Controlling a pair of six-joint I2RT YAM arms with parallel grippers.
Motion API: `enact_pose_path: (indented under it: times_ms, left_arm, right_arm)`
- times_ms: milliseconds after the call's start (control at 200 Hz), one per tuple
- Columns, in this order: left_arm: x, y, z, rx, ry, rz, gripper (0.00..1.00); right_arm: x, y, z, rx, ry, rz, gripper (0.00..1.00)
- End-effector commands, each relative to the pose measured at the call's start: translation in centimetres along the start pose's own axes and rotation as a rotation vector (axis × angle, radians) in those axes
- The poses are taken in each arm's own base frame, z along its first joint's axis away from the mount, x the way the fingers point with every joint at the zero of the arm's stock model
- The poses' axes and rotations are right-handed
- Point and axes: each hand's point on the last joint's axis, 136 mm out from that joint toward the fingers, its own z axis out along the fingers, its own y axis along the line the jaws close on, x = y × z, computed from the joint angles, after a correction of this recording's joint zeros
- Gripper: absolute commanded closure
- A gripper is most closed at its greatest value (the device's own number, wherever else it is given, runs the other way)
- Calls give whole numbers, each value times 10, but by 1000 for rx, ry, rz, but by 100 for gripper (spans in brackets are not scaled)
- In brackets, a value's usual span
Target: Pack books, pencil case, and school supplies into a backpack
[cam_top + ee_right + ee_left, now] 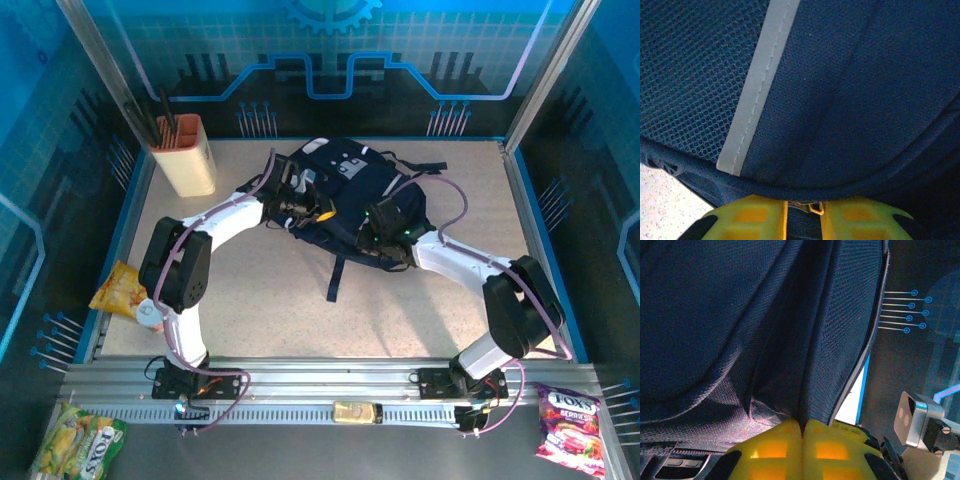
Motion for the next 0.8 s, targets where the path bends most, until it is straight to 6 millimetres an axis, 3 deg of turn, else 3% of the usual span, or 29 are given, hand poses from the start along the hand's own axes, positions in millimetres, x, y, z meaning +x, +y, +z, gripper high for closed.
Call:
enact_pose_path:
  times_ms: [0,195,415,640,795]
  left_arm:
    - [-13,-19,-6,44,-26,60,100]
    - [-19,-14,-7,25,-47,59,100]
    - [-25,-11,-9,19,-59,56,100]
    - [-27,-3,-9,-1,-63,53,100]
    - [-27,-3,-9,-1,-60,56,100]
  right_arm:
    - [-16,10,-3,-40,-44,-22,82]
    - [-24,23,-24,-122,-63,-48,87]
    - [-11,46,-30,-351,108,2,89]
    - [-3,35,-34,-391,204,76,92]
    - [-2,5,-34,-254,211,45,94]
